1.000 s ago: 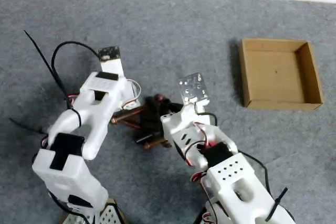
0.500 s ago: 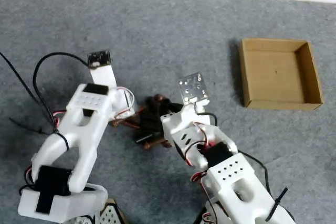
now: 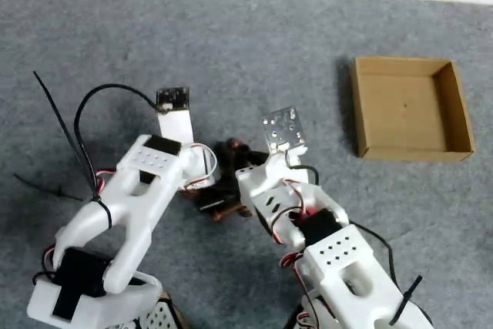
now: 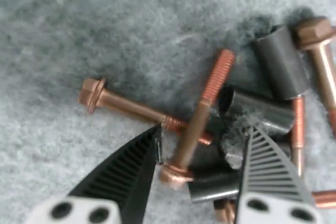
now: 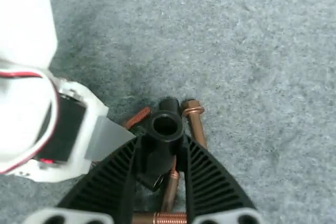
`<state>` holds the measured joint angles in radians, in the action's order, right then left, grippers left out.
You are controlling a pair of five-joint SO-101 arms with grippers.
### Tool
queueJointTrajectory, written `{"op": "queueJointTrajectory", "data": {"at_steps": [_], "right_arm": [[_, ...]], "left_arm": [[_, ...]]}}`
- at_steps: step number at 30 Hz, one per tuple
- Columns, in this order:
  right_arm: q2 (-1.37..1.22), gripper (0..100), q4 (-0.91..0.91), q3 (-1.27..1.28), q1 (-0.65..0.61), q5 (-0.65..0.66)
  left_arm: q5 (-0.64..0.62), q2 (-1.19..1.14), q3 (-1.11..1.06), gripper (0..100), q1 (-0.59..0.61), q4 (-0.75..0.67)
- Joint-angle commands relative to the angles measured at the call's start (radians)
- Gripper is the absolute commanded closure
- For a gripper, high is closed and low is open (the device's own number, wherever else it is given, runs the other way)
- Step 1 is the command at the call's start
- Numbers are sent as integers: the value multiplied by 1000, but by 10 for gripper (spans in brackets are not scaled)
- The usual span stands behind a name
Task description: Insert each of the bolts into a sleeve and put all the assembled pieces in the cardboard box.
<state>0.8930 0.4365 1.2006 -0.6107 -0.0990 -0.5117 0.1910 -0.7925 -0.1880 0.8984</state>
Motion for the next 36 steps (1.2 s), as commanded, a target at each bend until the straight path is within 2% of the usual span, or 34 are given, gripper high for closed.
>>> {"op": "queueJointTrajectory", "data": {"at_steps": [1,4,9,12,20,27,32,36], "right_arm": [[28,995,-33,-10,13,9],[28,995,-33,-10,13,9],[28,995,-33,-10,13,9],[28,995,-33,-10,13,9],[28,995,-33,-10,13,9],[28,995,-33,-10,13,9],[28,995,-33,-10,13,9],[28,995,-33,-10,13,9]], "left_arm": [[-112,28,15,758,56,-2],[-164,28,41,755,76,17],[-265,30,137,755,87,160],[-307,21,145,755,107,170],[-310,18,12,758,174,-44],[-310,2,2,758,189,-58],[-310,-166,12,758,189,-173],[-310,-257,73,758,189,-169]]}}
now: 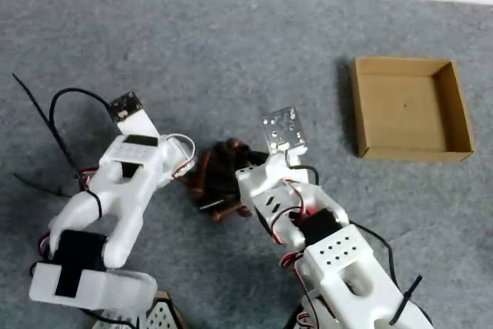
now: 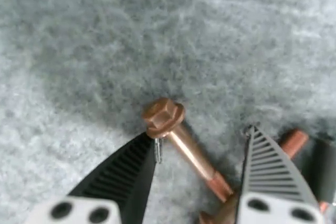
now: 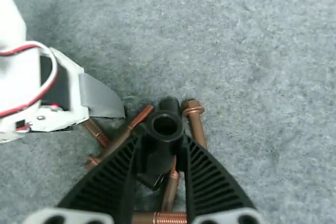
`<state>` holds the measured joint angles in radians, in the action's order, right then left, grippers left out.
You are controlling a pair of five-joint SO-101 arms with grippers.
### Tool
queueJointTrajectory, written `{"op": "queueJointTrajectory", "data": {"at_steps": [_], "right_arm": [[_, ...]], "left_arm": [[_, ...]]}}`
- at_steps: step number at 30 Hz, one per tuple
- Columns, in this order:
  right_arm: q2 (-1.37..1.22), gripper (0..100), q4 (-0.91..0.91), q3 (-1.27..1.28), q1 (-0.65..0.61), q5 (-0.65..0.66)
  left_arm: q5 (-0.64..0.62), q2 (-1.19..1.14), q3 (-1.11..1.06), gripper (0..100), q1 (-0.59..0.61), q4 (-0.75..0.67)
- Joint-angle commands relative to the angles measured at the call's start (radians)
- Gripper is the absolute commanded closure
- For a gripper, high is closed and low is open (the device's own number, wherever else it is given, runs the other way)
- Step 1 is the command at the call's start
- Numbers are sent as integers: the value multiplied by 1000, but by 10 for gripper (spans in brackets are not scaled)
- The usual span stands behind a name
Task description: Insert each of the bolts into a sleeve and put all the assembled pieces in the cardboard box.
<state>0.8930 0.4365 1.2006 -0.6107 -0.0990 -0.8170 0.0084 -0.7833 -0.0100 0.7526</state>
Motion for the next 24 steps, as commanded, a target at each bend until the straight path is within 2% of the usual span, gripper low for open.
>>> {"op": "queueJointTrajectory", "data": {"at_steps": [1,7,13,15,18,20,24], "right_arm": [[28,995,-33,-10,13,9],[28,995,-33,-10,13,9],[28,995,-33,-10,13,9],[28,995,-33,-10,13,9],[28,995,-33,-10,13,9],[28,995,-33,-10,13,9],[28,995,-33,-10,13,9]], "left_arm": [[-5,-77,76,758,12,-2],[-5,-82,96,758,16,25],[-5,-82,113,766,107,25],[-2,-84,114,828,105,25],[3,-84,119,1000,104,25],[3,-79,117,970,104,25],[14,-76,117,998,104,28]]}}
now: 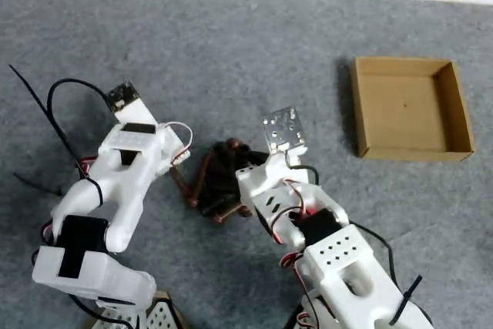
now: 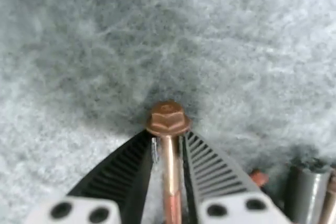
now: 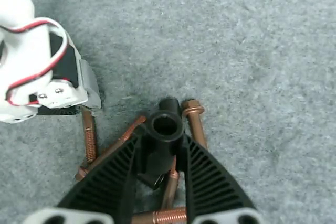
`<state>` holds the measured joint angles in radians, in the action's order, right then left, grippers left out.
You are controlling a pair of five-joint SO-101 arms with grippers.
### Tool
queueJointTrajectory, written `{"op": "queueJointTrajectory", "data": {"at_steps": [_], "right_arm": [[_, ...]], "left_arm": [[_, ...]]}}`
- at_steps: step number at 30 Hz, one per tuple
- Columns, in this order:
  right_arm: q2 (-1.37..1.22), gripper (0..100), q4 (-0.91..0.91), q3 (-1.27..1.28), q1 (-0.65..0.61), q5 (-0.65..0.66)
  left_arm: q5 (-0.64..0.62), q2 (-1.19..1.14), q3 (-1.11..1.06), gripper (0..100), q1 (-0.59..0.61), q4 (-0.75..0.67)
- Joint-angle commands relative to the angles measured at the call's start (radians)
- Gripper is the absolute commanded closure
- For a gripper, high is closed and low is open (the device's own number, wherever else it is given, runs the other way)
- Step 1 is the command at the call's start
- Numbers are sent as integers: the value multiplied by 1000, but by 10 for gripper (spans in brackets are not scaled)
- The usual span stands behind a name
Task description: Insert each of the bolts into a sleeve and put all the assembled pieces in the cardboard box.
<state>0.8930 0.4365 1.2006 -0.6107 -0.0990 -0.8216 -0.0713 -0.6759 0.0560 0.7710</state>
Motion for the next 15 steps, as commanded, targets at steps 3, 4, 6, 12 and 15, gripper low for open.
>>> {"op": "queueJointTrajectory", "data": {"at_steps": [3,4,6,12,15], "right_arm": [[28,995,-50,-10,10,9],[28,995,-59,-8,10,9],[33,995,-61,-8,10,9],[39,995,-61,-8,5,11],[39,995,-62,-4,-31,57]], "left_arm": [[92,39,8,998,36,11],[104,71,4,998,36,11],[118,156,-19,998,36,14],[144,549,-252,998,36,-40],[138,776,-414,998,36,-146]]}}
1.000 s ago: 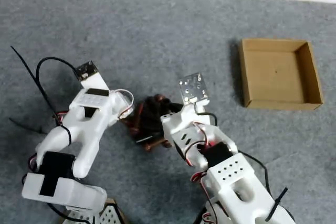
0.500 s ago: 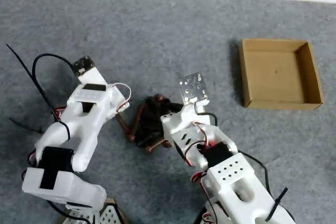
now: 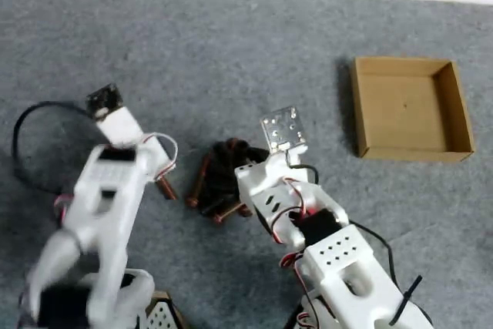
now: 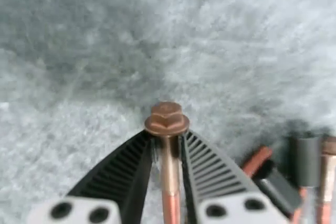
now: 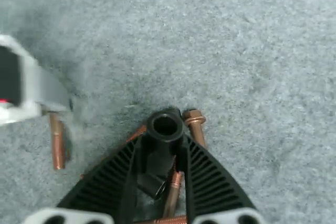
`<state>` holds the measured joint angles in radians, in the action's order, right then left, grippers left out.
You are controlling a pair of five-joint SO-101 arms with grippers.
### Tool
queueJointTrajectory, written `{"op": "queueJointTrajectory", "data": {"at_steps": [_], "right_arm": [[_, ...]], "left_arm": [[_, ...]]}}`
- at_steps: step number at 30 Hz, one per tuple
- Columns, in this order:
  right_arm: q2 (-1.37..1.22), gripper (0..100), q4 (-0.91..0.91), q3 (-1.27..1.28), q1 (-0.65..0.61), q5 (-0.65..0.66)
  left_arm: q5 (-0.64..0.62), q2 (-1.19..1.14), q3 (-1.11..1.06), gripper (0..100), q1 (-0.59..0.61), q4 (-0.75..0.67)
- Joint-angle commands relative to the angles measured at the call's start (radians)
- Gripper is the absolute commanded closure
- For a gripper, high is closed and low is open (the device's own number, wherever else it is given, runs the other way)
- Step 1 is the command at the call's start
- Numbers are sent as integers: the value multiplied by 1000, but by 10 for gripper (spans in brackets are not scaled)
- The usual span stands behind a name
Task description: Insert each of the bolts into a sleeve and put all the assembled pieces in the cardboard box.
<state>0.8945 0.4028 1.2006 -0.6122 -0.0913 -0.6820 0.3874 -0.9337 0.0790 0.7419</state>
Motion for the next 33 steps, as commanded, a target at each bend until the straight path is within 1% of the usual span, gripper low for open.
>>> {"op": "queueJointTrajectory", "data": {"at_steps": [1,4,8,15,17,19,22,24,29,33], "right_arm": [[38,995,-33,12,-47,87],[38,995,-140,82,-105,166],[38,995,-289,173,-136,183],[38,995,-521,272,-139,184],[38,995,-573,303,-139,187],[38,995,-604,321,-145,241],[38,995,-641,338,-202,361],[38,995,-673,363,-242,413],[38,995,-785,423,-268,446],[38,995,-825,443,-268,446]], "left_arm": [[-3,395,-211,998,13,-157],[-3,619,-372,997,15,-273],[0,900,-559,996,15,-396],[-3,1360,-760,996,19,-413],[-3,1457,-763,996,21,-400],[-3,1451,-750,996,21,-373],[-5,1420,-748,996,19,-373],[-5,1428,-748,996,19,-373],[-5,1431,-731,996,13,-370],[-6,1431,-720,996,13,-368]]}}
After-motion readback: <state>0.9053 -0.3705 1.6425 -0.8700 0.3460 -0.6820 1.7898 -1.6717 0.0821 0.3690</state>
